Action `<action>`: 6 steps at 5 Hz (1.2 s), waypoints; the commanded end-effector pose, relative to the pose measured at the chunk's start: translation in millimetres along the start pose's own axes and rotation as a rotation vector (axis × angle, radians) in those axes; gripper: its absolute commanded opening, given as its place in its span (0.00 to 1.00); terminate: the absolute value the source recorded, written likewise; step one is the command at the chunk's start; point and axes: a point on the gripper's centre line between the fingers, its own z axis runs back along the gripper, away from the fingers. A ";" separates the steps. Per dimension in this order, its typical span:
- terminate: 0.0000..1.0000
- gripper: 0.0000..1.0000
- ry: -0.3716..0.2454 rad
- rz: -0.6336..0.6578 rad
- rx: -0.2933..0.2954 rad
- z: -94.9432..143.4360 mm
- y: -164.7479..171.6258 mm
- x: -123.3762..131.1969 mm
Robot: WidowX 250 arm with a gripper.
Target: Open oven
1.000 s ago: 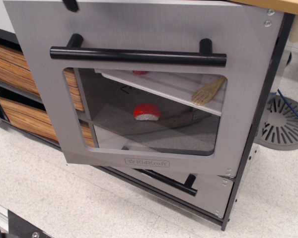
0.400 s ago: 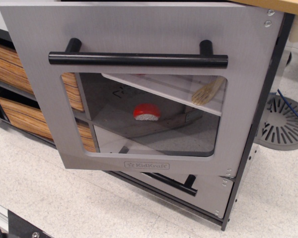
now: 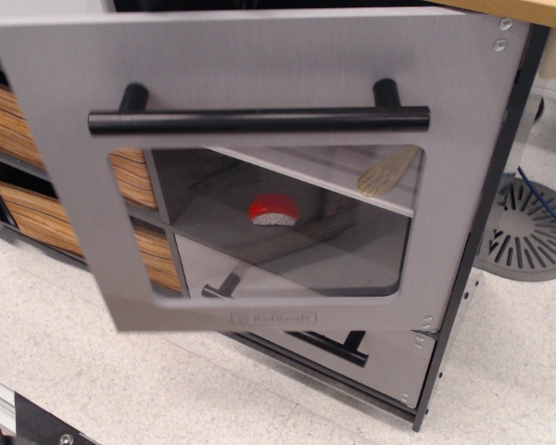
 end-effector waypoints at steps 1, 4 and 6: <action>0.00 1.00 -0.080 -0.054 0.023 -1.7 16.0 6.2; 0.00 1.00 0.019 -0.013 0.019 -54.4 -13.8 -76.0; 0.00 1.00 0.085 -0.064 0.004 -60.4 -8.0 -93.8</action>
